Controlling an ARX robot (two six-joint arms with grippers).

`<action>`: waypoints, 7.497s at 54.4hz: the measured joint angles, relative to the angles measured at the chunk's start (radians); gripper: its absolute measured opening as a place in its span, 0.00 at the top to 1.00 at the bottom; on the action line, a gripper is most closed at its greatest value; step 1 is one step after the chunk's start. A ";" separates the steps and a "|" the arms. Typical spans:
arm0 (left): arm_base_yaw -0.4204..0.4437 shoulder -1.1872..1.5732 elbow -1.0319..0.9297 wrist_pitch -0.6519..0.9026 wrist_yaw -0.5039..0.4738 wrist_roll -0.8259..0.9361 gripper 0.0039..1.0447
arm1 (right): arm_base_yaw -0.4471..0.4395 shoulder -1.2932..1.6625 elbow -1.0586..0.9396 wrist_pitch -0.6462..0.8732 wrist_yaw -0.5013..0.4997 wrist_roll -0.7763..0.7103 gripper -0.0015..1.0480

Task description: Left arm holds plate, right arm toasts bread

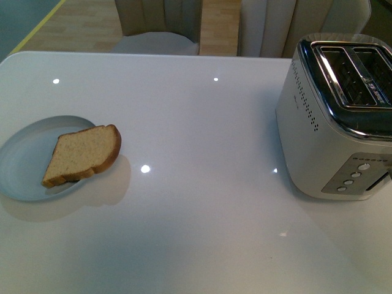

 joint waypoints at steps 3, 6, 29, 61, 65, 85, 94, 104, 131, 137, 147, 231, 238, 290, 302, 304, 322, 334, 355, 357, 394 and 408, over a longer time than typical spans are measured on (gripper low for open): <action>0.000 0.000 0.000 0.000 0.000 0.000 0.07 | 0.000 0.000 0.000 0.000 0.000 0.000 0.08; 0.000 0.000 0.000 0.000 0.000 0.000 0.07 | 0.000 0.000 0.000 0.000 0.000 0.000 0.08; 0.000 0.156 0.106 -0.250 0.013 -0.189 0.07 | 0.000 0.000 0.000 0.000 0.000 0.000 0.08; 0.289 1.298 0.337 0.470 0.259 -0.282 0.07 | 0.000 0.000 0.000 0.000 0.000 0.000 0.08; 0.304 1.452 0.378 0.535 0.266 -0.272 0.07 | 0.000 0.000 0.000 0.000 0.000 0.000 0.08; 0.338 2.069 0.668 0.628 0.236 -0.205 0.07 | 0.000 0.000 0.000 0.000 0.000 0.000 0.08; 0.327 2.180 0.733 0.630 0.216 -0.203 0.07 | 0.000 0.000 0.000 0.000 0.000 0.000 0.08; 0.311 2.274 0.776 0.637 0.205 -0.206 0.07 | 0.000 0.000 0.000 0.000 0.000 0.000 0.08; 0.283 2.369 0.821 0.638 0.179 -0.209 0.07 | 0.000 0.000 0.000 0.000 0.000 0.000 0.08; 0.277 2.377 0.837 0.633 0.168 -0.209 0.10 | 0.000 0.000 0.000 0.000 0.000 0.000 0.08; 0.264 2.390 0.860 0.607 0.148 -0.220 0.50 | 0.000 0.000 0.000 0.000 0.000 0.000 0.08; 0.130 1.628 0.674 0.245 0.261 -0.581 0.98 | 0.000 0.000 0.000 0.000 0.000 0.000 0.08; 0.041 1.564 0.699 0.190 0.234 -0.612 0.98 | 0.000 0.000 0.000 0.000 0.000 0.000 0.08; -0.340 1.489 0.844 0.024 0.079 -0.826 0.98 | -0.017 0.120 0.088 -0.224 -0.113 0.113 0.08; -0.341 1.487 0.852 0.024 0.085 -0.827 0.98 | 0.016 0.426 0.208 -0.267 -0.156 0.343 0.08; -0.341 1.487 0.853 0.024 0.087 -0.827 0.98 | 0.024 0.494 0.241 -0.202 -0.172 0.369 0.08; -0.344 1.487 0.858 0.016 0.097 -0.827 0.98 | 0.108 1.001 0.475 0.201 -0.317 0.570 0.08; -0.343 1.487 0.859 0.005 0.105 -0.827 0.98 | 0.195 1.270 0.562 0.405 -0.354 0.771 0.08; -0.340 1.474 0.859 -0.003 0.112 -0.827 0.98 | 0.286 1.391 0.627 0.475 -0.333 0.900 0.15; -0.340 1.474 0.859 -0.003 0.112 -0.827 0.98 | 0.291 1.397 0.631 0.470 -0.326 0.900 0.20; -0.339 1.468 0.859 -0.004 0.121 -0.827 0.98 | 0.278 1.374 0.640 0.489 -0.346 0.899 0.96; -0.338 1.464 0.859 -0.004 0.120 -0.827 0.98 | 0.133 1.280 0.720 0.467 -0.375 0.923 0.96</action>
